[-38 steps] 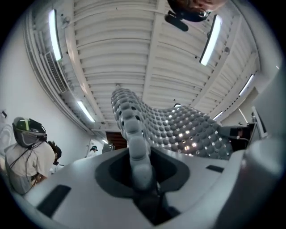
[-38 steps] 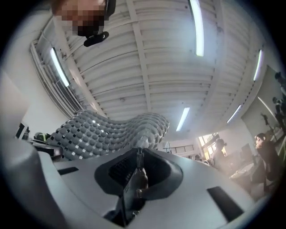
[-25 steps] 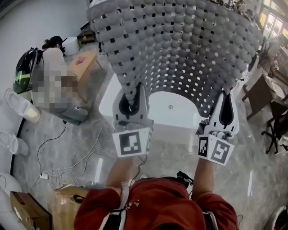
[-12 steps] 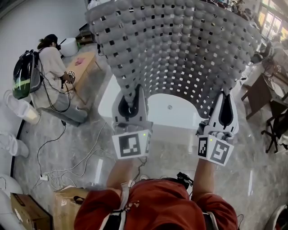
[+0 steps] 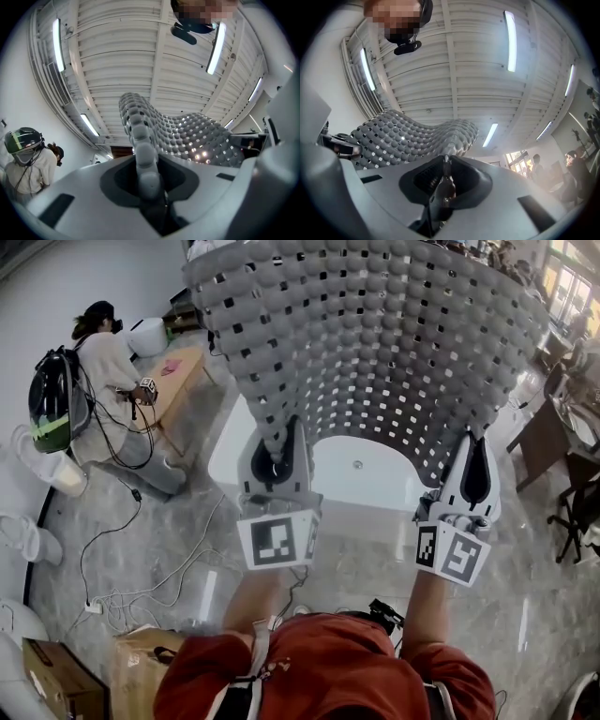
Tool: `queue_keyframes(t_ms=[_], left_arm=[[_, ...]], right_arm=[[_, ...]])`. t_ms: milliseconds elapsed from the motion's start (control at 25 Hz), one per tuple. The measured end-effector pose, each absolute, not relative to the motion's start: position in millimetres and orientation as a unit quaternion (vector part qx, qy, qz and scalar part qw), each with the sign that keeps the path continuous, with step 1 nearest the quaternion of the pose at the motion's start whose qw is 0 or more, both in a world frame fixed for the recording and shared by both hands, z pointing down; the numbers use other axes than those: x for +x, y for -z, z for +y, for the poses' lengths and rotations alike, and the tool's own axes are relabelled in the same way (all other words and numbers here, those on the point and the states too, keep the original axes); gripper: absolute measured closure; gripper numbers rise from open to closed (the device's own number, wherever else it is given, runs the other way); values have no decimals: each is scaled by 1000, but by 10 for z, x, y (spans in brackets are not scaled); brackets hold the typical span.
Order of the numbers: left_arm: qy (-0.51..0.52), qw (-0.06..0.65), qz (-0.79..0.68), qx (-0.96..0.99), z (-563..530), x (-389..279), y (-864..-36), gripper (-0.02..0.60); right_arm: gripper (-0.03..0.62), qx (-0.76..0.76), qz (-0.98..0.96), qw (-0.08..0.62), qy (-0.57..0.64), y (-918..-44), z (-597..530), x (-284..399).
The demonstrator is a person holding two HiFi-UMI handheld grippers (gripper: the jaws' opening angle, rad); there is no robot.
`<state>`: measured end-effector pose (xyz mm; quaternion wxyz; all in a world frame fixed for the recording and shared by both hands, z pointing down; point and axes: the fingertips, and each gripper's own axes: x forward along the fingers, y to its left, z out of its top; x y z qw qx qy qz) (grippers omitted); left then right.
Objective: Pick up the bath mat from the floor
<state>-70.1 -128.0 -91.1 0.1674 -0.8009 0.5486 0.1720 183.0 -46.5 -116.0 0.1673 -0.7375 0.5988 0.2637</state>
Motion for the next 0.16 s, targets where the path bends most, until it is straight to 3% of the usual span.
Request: queue_keyframes(t_ms=[160], left_arm=[[-175, 168, 547, -801, -1304, -707, 883, 486]], right_arm=[[533, -740, 598, 166, -261, 1112, -487, 1822]])
